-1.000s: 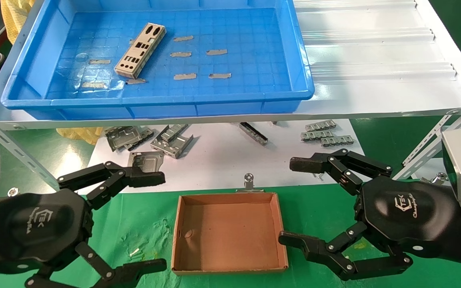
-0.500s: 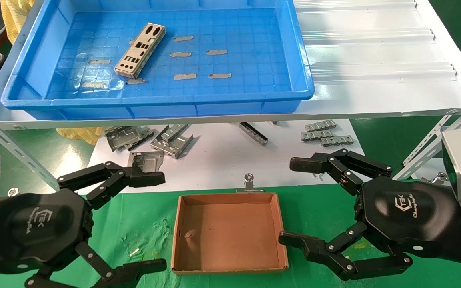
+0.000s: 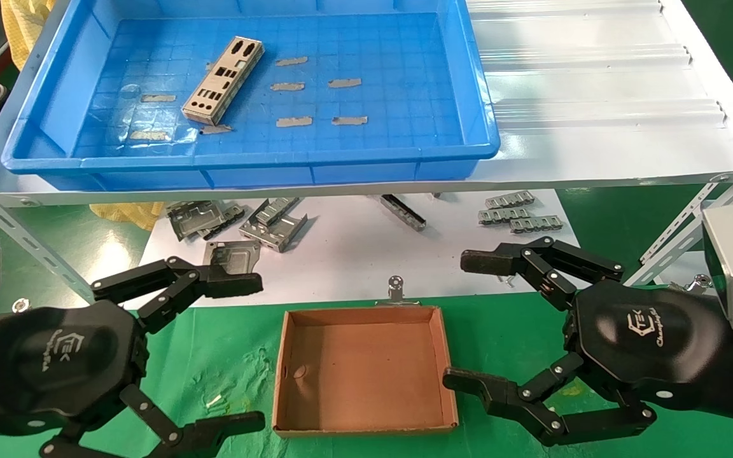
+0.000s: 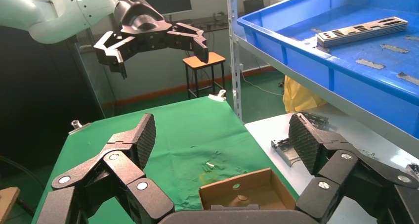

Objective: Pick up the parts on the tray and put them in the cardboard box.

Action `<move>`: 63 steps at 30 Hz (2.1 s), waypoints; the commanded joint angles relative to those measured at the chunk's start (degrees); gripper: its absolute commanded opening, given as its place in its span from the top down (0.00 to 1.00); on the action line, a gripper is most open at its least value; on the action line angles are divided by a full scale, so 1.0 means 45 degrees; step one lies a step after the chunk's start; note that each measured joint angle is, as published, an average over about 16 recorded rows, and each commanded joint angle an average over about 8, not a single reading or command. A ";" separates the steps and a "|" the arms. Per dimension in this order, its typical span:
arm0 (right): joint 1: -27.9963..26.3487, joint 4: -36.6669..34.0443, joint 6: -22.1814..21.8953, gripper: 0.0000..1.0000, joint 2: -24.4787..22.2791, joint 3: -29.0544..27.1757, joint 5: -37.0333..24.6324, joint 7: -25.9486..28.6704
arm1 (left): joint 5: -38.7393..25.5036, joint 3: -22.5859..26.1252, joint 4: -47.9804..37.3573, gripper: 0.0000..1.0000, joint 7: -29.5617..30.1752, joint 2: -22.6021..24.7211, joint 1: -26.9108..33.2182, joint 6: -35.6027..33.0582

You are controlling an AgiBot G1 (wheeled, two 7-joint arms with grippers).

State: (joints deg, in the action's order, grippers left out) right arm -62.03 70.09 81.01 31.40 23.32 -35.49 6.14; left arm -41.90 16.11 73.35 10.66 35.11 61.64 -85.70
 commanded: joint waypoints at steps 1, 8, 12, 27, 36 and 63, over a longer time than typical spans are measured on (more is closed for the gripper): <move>0.0000 0.0000 0.0000 0.00 0.0000 0.0000 0.0000 0.0000 | 0.0000 0.0000 0.0000 0.00 0.0000 0.0000 0.0000 0.0000; 0.0000 0.0000 0.0000 0.00 0.0000 0.0000 0.0000 0.0000 | 0.0000 0.0000 0.0000 0.00 0.0000 0.0000 0.0000 0.0000; 0.0000 0.0000 0.0000 0.00 0.0000 0.0000 0.0000 0.0000 | 0.0000 0.0000 0.0000 0.00 0.0000 0.0000 0.0000 0.0000; 0.0000 0.0000 0.0000 0.00 0.0000 0.0000 0.0000 0.0000 | 0.0000 0.0000 0.0000 0.00 0.0000 0.0000 0.0000 0.0000; 0.0000 0.0000 0.0000 0.00 0.0000 0.0000 0.0000 0.0000 | 0.0000 0.0000 0.0000 0.00 0.0000 0.0000 0.0000 0.0000; 0.0000 0.0000 0.0000 1.00 0.0000 0.0000 0.0000 0.0000 | 0.0000 0.0000 0.0000 0.00 0.0000 0.0000 0.0000 0.0000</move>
State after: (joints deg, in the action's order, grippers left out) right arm -62.03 70.09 81.01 31.40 23.32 -35.49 6.14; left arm -41.89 16.11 73.35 10.66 35.11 61.64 -85.70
